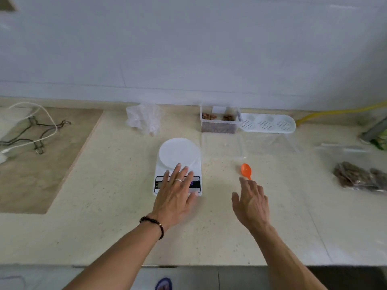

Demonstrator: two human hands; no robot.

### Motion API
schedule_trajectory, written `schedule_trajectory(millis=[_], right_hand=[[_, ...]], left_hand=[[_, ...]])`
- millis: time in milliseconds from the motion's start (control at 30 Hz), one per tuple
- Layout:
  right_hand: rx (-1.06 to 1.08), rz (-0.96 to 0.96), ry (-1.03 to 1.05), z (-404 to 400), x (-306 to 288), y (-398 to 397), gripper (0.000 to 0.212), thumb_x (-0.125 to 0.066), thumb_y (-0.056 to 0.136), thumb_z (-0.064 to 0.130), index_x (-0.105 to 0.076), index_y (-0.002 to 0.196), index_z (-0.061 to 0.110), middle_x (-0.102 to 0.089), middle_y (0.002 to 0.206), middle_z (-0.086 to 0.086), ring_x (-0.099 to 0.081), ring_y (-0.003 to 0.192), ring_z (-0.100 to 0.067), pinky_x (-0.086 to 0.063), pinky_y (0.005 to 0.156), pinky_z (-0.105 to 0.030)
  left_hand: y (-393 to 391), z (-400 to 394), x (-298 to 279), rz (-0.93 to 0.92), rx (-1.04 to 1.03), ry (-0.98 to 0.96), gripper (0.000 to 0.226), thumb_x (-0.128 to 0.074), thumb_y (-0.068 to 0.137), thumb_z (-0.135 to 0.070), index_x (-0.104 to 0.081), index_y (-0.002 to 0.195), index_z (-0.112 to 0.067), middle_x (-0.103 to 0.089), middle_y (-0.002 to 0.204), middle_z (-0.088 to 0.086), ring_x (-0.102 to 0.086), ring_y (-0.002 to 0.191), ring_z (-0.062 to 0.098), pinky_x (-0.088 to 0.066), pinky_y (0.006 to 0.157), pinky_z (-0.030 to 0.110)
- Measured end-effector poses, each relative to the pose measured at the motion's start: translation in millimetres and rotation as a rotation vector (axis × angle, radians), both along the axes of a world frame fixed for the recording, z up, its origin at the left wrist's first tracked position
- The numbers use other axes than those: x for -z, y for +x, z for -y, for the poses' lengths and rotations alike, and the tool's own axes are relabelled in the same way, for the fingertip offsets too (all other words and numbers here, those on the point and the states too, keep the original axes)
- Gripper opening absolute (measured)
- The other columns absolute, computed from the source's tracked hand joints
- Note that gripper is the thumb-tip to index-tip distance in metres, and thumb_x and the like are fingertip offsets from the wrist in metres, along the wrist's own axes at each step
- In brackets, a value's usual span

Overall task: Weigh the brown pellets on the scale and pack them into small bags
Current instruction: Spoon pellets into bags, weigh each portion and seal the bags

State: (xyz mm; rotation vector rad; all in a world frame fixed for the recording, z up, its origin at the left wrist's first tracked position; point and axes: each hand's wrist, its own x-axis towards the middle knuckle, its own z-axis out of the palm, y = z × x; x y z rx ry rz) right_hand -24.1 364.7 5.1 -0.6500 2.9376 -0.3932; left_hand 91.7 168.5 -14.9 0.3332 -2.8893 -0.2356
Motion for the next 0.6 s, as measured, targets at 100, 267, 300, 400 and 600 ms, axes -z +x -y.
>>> schedule_trajectory(millis=[100, 267, 300, 400, 600], right_hand=[[0.143, 0.051, 0.003, -20, -2, -16, 0.044, -0.053, 0.093, 0.025, -0.046, 0.135, 0.013, -0.052, 0.125, -0.009, -0.048, 0.111, -0.030, -0.040, 0.084, -0.037], [0.293, 0.200, -0.179, -24, 8, -43, 0.044, -0.058, 0.089, 0.013, -0.051, 0.133, 0.007, -0.058, 0.120, -0.016, -0.056, 0.109, -0.034, -0.044, 0.087, -0.036], [0.309, 0.226, -0.198, -20, 9, -46, 0.044, -0.058, 0.088, 0.011, -0.053, 0.132, 0.007, -0.060, 0.119, -0.017, -0.057, 0.109, -0.034, -0.045, 0.088, -0.036], [0.354, 0.313, -0.197, -7, 12, -53, 0.042, -0.052, 0.086, 0.004, -0.056, 0.128, 0.008, -0.065, 0.112, -0.018, -0.061, 0.103, -0.036, -0.049, 0.084, -0.037], [0.370, 0.403, -0.301, 34, -5, -63, 0.024, -0.048, 0.085, 0.004, -0.065, 0.102, 0.011, -0.061, 0.082, -0.005, -0.059, 0.076, -0.024, -0.043, 0.064, -0.028]], left_hand=[[-27, -11, 3, 0.015, 0.082, -0.006, 0.054, -0.036, 0.095, -0.043, -0.048, 0.135, -0.010, -0.050, 0.141, 0.009, -0.032, 0.140, 0.029, -0.026, 0.114, 0.053], [-61, -16, 8, 0.040, 0.152, 0.014, 0.055, -0.037, 0.094, -0.043, -0.053, 0.133, -0.009, -0.053, 0.139, 0.009, -0.036, 0.139, 0.029, -0.020, 0.112, 0.050], [-65, -13, 8, 0.039, 0.161, 0.022, 0.055, -0.037, 0.093, -0.043, -0.053, 0.133, -0.009, -0.054, 0.138, 0.009, -0.036, 0.139, 0.029, -0.018, 0.111, 0.049], [-71, 2, 4, 0.016, 0.162, 0.059, 0.056, -0.036, 0.093, -0.044, -0.053, 0.133, -0.009, -0.053, 0.139, 0.009, -0.034, 0.140, 0.028, -0.016, 0.113, 0.047], [-72, 55, -8, 0.070, 0.055, 0.030, 0.058, -0.030, 0.094, -0.046, -0.054, 0.133, -0.009, -0.054, 0.137, 0.008, -0.037, 0.138, 0.028, -0.031, 0.112, 0.051]])
